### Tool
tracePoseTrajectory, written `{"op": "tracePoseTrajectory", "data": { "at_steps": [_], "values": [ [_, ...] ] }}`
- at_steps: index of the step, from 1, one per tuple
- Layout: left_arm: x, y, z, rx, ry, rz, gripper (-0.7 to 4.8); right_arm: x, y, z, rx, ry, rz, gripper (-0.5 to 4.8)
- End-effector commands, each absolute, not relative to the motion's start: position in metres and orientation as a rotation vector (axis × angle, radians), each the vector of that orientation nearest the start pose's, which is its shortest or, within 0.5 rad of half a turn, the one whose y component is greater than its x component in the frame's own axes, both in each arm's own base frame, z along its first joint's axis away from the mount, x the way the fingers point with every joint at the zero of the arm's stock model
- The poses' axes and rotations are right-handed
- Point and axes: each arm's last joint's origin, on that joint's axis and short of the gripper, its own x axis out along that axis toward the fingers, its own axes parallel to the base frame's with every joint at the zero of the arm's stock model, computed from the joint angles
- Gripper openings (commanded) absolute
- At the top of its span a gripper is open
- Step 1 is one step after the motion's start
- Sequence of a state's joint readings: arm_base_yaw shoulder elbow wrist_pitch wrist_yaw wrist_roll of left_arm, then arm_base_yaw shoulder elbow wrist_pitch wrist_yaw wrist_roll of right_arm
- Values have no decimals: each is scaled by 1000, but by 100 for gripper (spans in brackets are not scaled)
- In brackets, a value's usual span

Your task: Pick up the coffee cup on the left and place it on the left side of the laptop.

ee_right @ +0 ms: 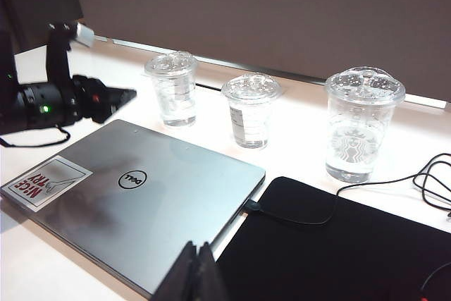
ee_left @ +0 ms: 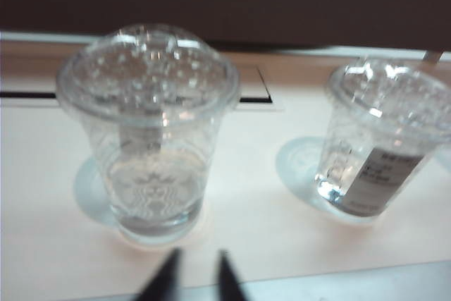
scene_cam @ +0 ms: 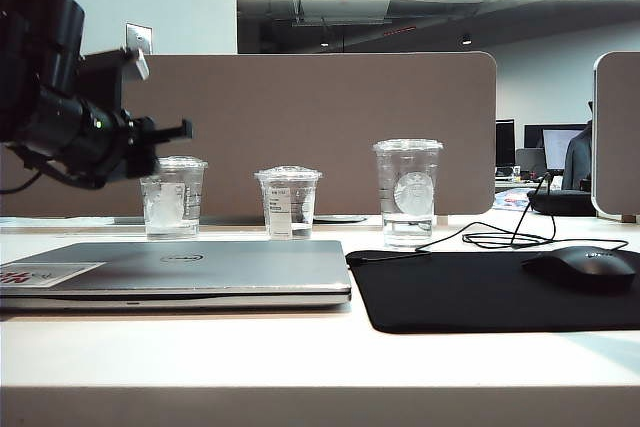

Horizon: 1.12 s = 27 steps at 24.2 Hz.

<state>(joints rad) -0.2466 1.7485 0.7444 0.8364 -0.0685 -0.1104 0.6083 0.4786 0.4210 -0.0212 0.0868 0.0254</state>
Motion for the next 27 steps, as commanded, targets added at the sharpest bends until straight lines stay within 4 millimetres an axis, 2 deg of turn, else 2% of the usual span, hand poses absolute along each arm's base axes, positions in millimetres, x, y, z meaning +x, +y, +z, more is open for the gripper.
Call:
{"op": "tracePoseTrajectory", "data": {
  "at_steps": [1,6,12,18,27],
  "values": [
    [337,-82,169,-86,173,-165,479,108,72,268,3,53,516,-5],
    [350,-84,167,-85,163,-111,479,108,72,268,3,55,522,-5],
    [379,-91,171,-112,155,-88,479,108,72,267,-2,68,521,-5],
    [399,-93,157,-153,175,0,479,108,72,266,-3,71,521,-5],
    [424,-98,144,-152,172,11,479,108,72,266,-3,71,523,-5]
  ]
}}
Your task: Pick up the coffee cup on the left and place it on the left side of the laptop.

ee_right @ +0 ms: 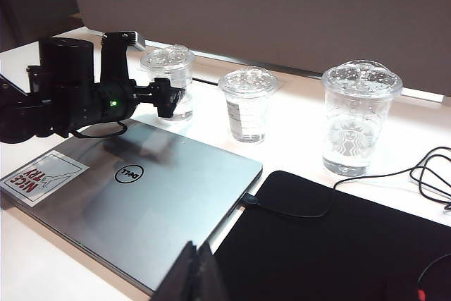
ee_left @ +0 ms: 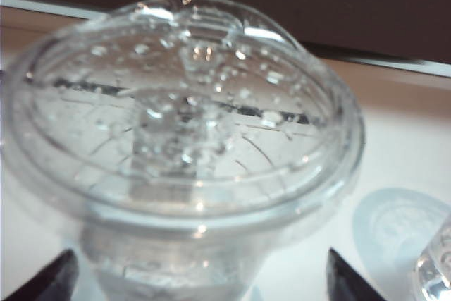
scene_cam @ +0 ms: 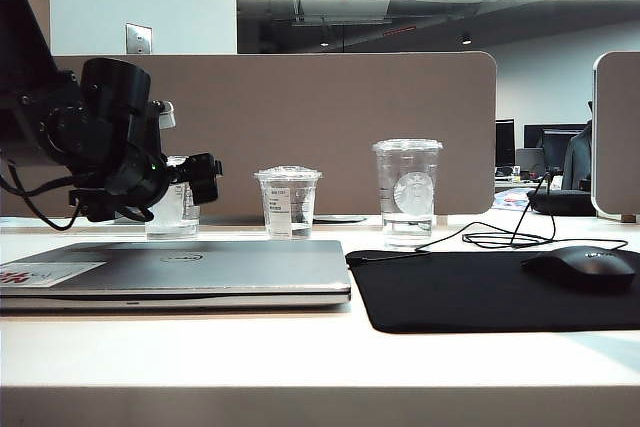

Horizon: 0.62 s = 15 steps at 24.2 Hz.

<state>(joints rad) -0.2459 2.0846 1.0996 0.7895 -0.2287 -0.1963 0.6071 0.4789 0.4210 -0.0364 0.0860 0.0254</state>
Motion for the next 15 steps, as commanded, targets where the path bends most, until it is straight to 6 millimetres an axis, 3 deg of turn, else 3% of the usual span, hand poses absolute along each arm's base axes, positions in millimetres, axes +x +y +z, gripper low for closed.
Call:
{"op": "tracePoseTrajectory", "data": {
  "at_steps": [1,15],
  "values": [
    [425,-98,143,-152,171,19,479,108,72,266,-3,72,523,-5],
    [448,-87,133,-155,162,9,479,108,72,266,-4,77,531,-5]
  ]
}}
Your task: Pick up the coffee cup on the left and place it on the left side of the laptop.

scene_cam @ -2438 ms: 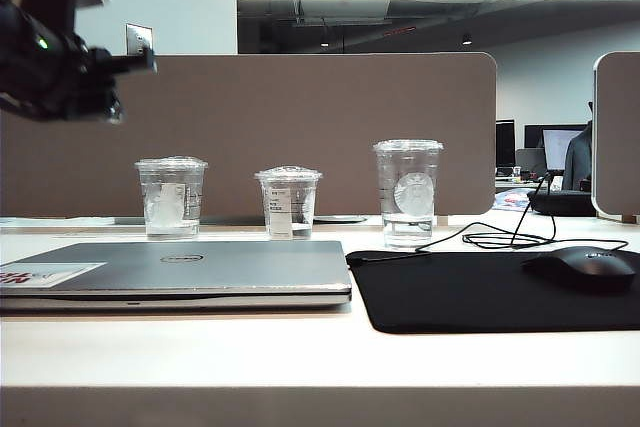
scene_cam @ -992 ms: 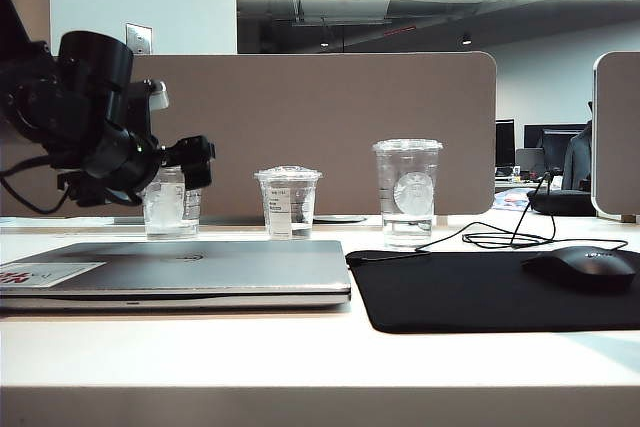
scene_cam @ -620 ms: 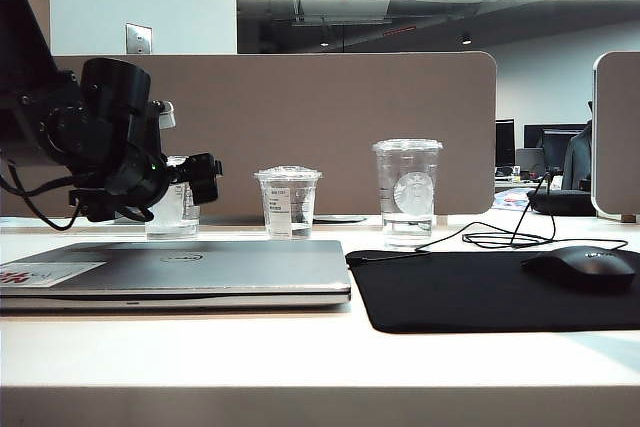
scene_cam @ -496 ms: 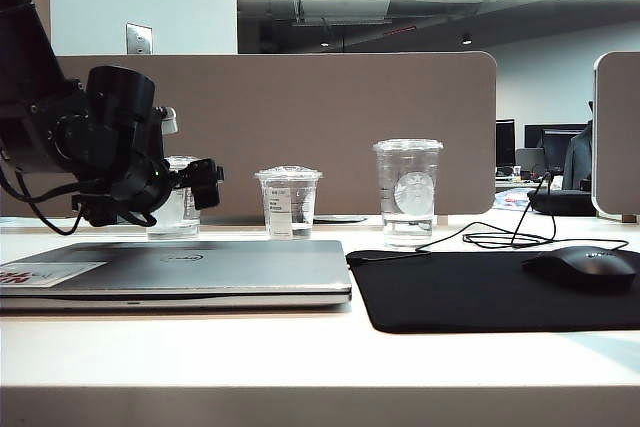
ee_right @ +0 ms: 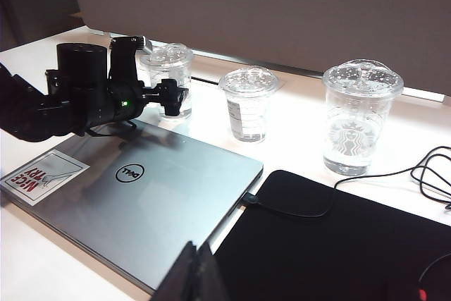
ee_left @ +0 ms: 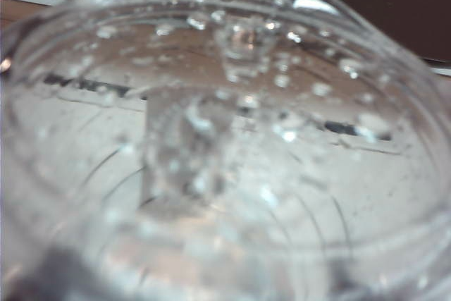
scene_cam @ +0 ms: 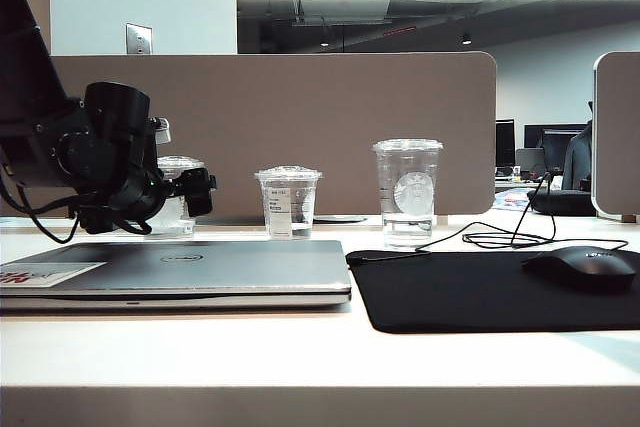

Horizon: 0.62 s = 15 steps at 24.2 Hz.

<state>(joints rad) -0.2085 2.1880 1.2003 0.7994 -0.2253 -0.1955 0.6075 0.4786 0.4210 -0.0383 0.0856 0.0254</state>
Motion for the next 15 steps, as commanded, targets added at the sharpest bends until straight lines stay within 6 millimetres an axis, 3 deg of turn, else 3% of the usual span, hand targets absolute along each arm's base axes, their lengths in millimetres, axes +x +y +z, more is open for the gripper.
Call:
{"op": "tracePoseTrajectory", "data": {
  "at_steps": [1,14,15],
  "values": [
    [450,-87,134,-153,158,9,479,108,72,266,-4,77,531,-5],
    [465,-91,133,-127,142,1,479,107,72,265,-7,86,534,-5],
    [465,-91,132,-124,143,1,430,107,72,265,-8,88,535,-5]
  ]
}}
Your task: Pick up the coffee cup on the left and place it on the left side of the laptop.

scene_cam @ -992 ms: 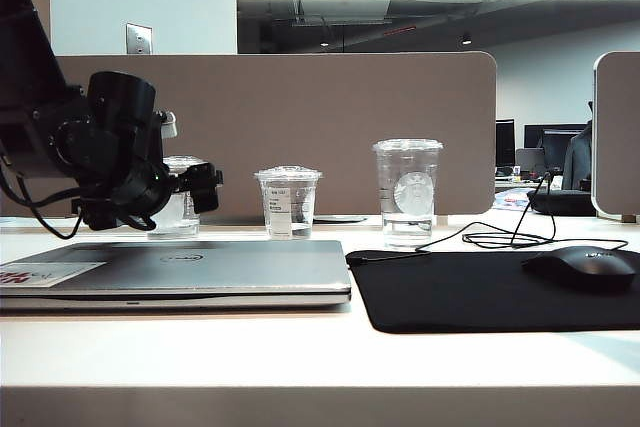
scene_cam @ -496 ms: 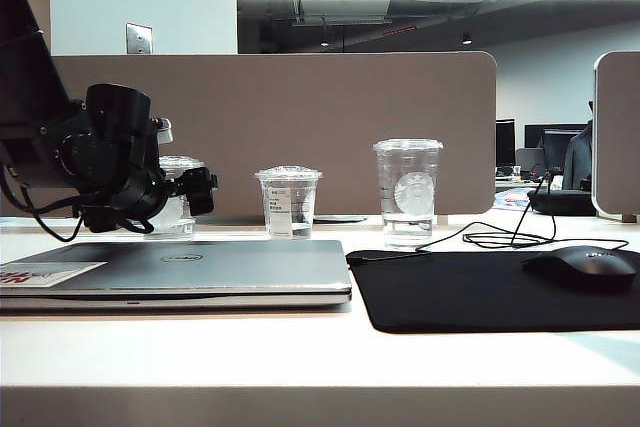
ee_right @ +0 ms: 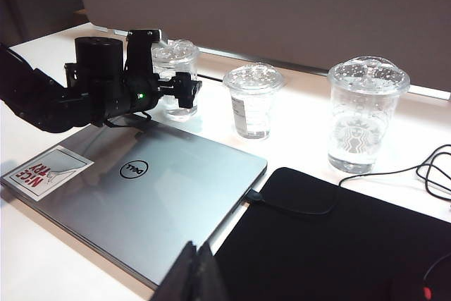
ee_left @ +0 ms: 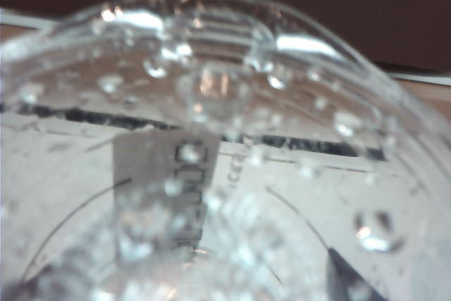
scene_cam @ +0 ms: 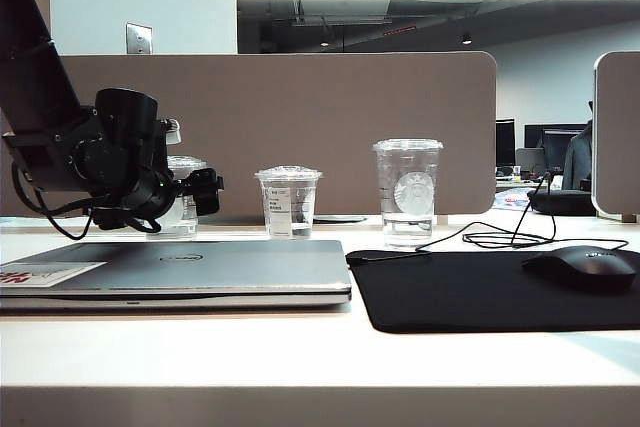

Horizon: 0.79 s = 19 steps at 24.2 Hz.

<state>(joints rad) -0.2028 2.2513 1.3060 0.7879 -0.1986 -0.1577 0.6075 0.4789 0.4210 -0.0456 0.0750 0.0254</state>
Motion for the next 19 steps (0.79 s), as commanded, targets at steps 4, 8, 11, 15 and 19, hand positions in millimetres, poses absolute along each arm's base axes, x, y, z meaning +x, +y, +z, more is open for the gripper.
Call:
{"op": "tracePoseTrajectory", "data": {
  "at_steps": [4,8,11,15,19],
  "values": [
    [465,-91,132,-100,139,-2,166,107,72,263,-13,102,534,-4],
    [465,-91,132,-99,139,-2,128,107,72,263,-14,104,534,-5],
    [464,-91,138,-101,129,-2,128,107,72,263,-14,104,534,-5],
    [459,-89,163,-100,132,0,129,107,72,263,-13,103,534,-4],
    [453,-87,184,-75,122,26,132,107,72,263,-12,99,534,-4]
  ]
}}
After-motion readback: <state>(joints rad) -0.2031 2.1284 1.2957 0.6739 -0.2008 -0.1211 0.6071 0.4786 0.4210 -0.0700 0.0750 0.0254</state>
